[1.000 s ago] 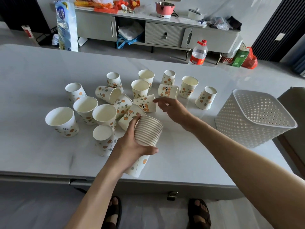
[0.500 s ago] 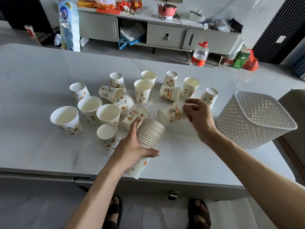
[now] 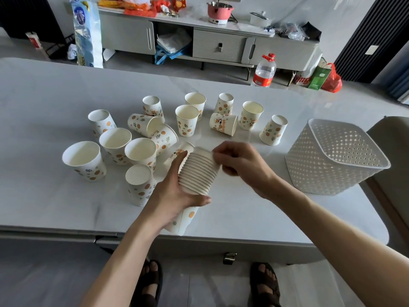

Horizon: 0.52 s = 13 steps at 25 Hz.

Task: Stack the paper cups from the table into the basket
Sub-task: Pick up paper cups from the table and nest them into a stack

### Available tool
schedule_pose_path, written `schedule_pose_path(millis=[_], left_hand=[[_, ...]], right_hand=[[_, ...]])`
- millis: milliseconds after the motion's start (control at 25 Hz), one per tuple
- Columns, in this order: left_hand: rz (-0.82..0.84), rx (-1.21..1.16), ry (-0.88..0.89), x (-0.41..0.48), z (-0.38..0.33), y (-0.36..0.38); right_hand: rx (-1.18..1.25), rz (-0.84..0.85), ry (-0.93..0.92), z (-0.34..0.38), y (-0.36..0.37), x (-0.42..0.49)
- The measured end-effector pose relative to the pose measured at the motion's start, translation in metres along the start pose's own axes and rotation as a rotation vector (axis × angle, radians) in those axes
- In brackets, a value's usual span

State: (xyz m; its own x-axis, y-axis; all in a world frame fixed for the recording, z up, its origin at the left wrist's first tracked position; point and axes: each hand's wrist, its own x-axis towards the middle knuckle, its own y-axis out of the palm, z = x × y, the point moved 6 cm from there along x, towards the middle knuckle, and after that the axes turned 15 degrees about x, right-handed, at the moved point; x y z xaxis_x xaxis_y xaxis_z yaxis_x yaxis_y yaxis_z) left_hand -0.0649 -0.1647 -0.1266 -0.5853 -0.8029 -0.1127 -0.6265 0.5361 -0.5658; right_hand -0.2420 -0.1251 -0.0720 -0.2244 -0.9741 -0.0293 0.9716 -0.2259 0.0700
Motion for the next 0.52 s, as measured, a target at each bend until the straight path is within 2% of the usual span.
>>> schedule_pose_path(millis=[80, 160, 240, 320, 360, 520], left_hand=[[0.028, -0.020, -0.006, -0.002, 0.003, -0.001], [0.052, -0.015, 0.002, -0.005, 0.006, -0.003], [0.060, -0.008, 0.002, -0.007, 0.010, -0.006], [0.088, 0.005, -0.036, -0.009, 0.015, -0.006], [0.100, 0.013, -0.059, -0.010, 0.017, -0.005], [0.113, 0.017, -0.095, -0.009, 0.020, -0.004]], right_hand=[[-0.122, 0.181, 0.093, -0.010, 0.016, -0.002], [-0.121, 0.243, 0.140, -0.015, 0.020, 0.000], [-0.106, 0.147, 0.110, -0.017, 0.018, 0.008], [-0.192, -0.082, 0.045, -0.022, 0.004, 0.023], [-0.228, -0.146, 0.059, -0.027, 0.000, 0.030], [-0.182, -0.008, 0.245, -0.057, 0.013, 0.045]])
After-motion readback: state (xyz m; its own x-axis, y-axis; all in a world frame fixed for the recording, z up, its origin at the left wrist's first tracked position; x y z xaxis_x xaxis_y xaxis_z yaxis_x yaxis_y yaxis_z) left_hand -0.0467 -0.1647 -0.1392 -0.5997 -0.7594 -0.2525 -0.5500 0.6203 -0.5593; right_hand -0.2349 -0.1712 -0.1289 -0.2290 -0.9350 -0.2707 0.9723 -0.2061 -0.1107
